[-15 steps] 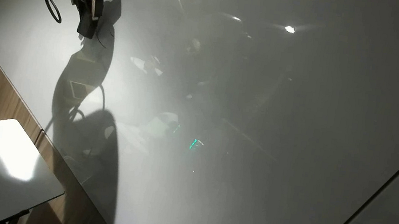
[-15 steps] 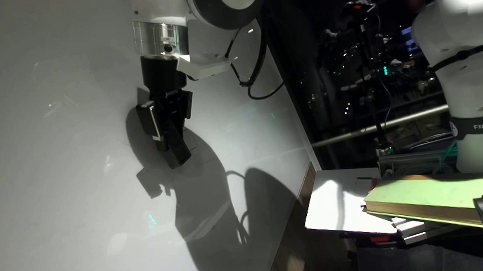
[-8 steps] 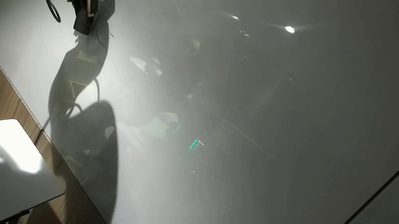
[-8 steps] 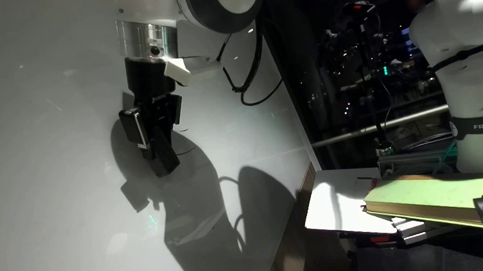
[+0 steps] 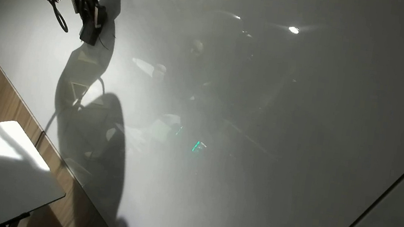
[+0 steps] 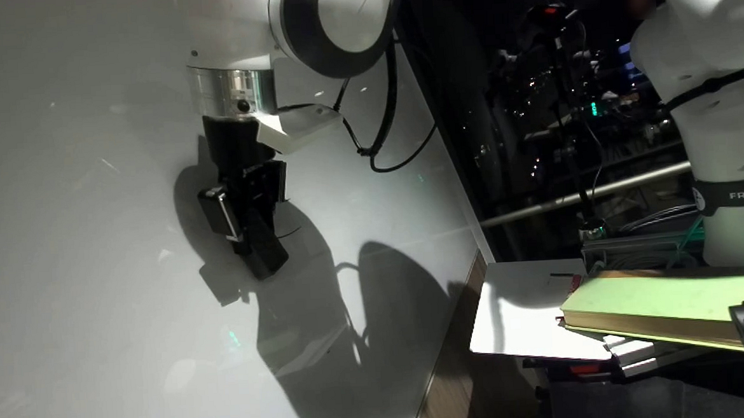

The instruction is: Use the duster to rub the smiley face off of the board

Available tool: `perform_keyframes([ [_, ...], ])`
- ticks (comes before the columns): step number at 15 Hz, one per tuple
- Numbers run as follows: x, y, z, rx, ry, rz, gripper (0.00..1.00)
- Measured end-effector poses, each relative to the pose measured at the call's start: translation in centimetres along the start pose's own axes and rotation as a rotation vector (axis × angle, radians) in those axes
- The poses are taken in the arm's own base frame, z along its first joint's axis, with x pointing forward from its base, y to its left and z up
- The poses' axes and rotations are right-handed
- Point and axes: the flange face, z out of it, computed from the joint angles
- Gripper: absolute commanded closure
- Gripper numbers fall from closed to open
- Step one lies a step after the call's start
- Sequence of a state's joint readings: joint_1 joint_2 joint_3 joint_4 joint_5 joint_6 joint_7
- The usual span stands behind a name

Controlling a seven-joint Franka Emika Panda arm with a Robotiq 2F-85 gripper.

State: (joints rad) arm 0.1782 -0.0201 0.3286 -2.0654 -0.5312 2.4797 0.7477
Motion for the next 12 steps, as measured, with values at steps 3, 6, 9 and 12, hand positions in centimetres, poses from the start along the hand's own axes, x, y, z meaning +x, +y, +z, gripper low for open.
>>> perform_keyframes([
  [3,-0.4,1.6,1.0,-0.023,-0.022,0.019,0.69],
  [6,-1.1,4.9,2.1,-0.061,-0.048,0.055,0.69],
  [9,-1.8,8.9,2.8,-0.105,-0.07,0.09,0.69],
  [12,-2.5,13.6,3.2,-0.145,-0.093,0.108,0.69],
])
